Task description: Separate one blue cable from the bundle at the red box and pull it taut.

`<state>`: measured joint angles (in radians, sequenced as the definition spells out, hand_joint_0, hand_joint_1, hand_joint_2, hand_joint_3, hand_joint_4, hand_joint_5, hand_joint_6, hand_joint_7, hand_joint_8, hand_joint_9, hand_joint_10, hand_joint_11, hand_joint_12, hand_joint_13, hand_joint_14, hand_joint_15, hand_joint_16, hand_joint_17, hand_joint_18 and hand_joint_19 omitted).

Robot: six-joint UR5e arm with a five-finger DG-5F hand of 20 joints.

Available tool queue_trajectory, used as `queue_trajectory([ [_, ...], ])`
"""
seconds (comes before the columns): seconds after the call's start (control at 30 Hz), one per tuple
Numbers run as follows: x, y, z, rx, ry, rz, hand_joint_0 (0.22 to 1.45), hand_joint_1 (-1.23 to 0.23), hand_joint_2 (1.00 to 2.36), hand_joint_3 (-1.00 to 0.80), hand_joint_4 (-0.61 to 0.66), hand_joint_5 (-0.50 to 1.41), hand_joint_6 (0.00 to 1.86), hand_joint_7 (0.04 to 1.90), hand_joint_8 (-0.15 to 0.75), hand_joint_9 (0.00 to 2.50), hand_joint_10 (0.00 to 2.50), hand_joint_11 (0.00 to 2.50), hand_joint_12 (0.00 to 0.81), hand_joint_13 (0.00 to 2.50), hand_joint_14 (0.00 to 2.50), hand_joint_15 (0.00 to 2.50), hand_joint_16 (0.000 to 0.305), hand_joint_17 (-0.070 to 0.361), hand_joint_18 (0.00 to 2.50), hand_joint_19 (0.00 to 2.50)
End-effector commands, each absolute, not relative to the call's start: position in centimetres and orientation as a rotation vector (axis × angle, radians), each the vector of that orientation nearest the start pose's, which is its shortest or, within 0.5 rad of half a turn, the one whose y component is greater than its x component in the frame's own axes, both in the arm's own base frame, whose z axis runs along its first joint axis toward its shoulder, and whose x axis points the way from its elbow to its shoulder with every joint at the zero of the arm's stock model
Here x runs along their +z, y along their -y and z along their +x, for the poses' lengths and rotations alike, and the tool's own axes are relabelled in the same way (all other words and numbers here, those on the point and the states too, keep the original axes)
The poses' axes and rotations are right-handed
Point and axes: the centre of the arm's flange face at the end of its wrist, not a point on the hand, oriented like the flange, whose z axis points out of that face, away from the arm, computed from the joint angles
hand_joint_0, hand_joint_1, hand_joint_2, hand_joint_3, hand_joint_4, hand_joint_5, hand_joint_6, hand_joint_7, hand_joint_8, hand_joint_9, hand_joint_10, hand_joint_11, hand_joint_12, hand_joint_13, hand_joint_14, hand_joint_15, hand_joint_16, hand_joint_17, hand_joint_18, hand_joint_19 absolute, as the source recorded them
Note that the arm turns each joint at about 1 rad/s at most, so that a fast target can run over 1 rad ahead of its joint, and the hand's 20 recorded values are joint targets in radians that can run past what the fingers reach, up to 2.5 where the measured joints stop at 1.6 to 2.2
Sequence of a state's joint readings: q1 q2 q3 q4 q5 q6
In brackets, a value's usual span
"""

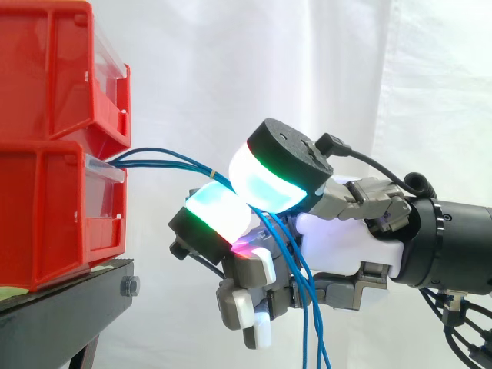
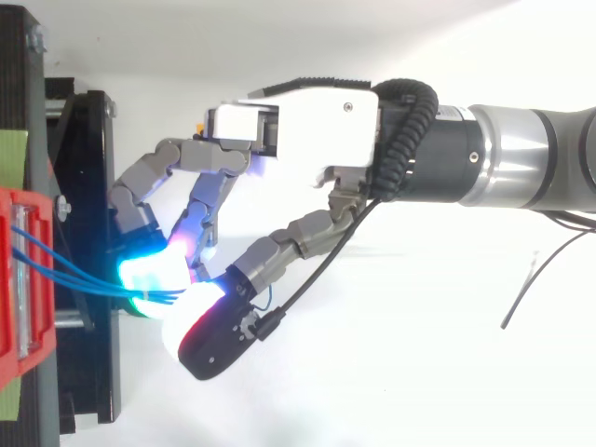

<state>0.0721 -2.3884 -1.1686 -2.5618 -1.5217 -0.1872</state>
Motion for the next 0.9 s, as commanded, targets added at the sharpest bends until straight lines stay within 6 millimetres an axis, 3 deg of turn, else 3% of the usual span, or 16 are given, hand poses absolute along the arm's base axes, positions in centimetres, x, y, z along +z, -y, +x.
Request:
queue_trajectory([
  [0.0, 21.27, 8.14, 79.12, 1.158, -1.171, 0.956, 0.71, -0.96, 1.0, -0.5, 0.09, -0.22, 0.91, 1.19, 0.291, 1.01, 0.02, 0.97, 0.359, 1.0, 0.03, 0.69, 0.043, 0.098, 0.98, 0.6],
  [0.23, 21.41, 8.14, 79.19, 1.159, -1.169, 0.954, 0.67, -0.94, 1.0, -0.5, 0.12, -0.21, 0.91, 1.19, 0.306, 1.0, 0.02, 0.96, 0.358, 0.99, 0.03, 0.69, 0.043, 0.097, 0.98, 0.62],
  [0.4, 21.45, 8.13, 79.2, 1.16, -1.169, 0.956, 0.58, -0.75, 1.0, -0.5, 0.14, -0.19, 0.9, 1.19, 0.334, 1.09, 0.02, 0.96, 0.372, 1.03, 0.03, 0.7, 0.045, 0.102, 1.0, 0.67],
  [0.6, 21.56, 8.01, 79.26, 1.16, -1.171, 0.955, 0.57, -0.57, 1.0, -0.5, 0.14, -0.17, 0.89, 1.2, 0.349, 1.15, 0.02, 0.93, 0.382, 1.07, 0.02, 0.71, 0.047, 0.105, 1.03, 0.71],
  [0.73, 21.6, 8.01, 79.28, 1.159, -1.172, 0.956, 0.62, -0.59, 1.0, -0.5, 0.11, -0.17, 0.89, 1.23, 0.338, 1.13, 0.02, 0.93, 0.378, 1.07, 0.02, 0.71, 0.046, 0.103, 1.02, 0.7],
  [0.87, 21.64, 8.01, 79.29, 1.159, -1.173, 0.957, 0.68, -0.7, 1.0, -0.5, 0.1, -0.18, 0.89, 1.24, 0.342, 1.09, 0.02, 0.93, 0.376, 1.06, 0.02, 0.71, 0.046, 0.104, 1.03, 0.69],
])
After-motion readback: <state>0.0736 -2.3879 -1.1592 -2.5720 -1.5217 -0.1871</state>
